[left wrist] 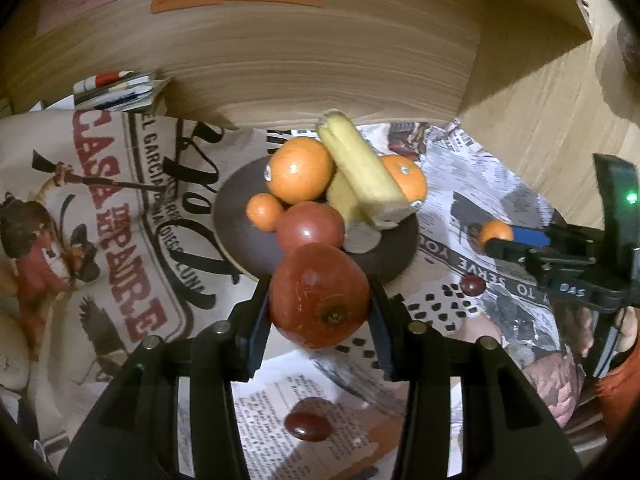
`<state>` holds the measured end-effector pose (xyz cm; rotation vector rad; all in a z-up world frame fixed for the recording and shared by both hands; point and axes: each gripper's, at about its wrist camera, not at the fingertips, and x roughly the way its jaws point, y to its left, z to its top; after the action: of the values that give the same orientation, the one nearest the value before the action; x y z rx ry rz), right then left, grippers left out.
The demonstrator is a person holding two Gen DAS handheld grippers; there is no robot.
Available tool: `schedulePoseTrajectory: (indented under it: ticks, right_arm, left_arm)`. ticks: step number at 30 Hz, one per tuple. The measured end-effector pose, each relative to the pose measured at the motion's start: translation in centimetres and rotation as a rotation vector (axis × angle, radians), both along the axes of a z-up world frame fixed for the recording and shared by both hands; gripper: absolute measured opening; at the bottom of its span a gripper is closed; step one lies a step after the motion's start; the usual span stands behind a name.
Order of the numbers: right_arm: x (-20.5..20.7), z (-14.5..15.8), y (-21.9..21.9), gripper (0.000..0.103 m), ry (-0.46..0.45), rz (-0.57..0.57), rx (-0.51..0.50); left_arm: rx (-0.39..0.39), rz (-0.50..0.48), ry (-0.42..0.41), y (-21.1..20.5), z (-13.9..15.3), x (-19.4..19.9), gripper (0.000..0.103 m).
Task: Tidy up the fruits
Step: 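Carry the red tomato with the left tool while the right tool grasps the loose tangerine, then set the tomato on the plate with the left tool while the right tool releases the tangerine there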
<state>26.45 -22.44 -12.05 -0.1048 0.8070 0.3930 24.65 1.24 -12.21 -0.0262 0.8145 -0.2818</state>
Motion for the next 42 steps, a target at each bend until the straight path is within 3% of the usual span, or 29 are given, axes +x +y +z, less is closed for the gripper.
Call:
schedulePoseTrajectory:
  ticks: [10, 21, 42]
  right_arm:
    - [-0.6, 2.8, 3.1, 0.033, -0.069, 0.093, 0.038]
    - [1.3, 4.8, 7.5, 0.033, -0.126, 0.187, 0.037]
    - [5.8, 3.6, 13.1, 0.033, -0.085, 0.279, -0.018]
  left_arm:
    - [0.010, 0.028, -0.019, 1.4, 0.9, 1.5, 0.044]
    - [0.028, 0.045, -0.015, 2.8, 1.3, 4.2, 0.045]
    - [0.017, 0.000, 0.057, 2.6, -1.7, 8.1, 0.045]
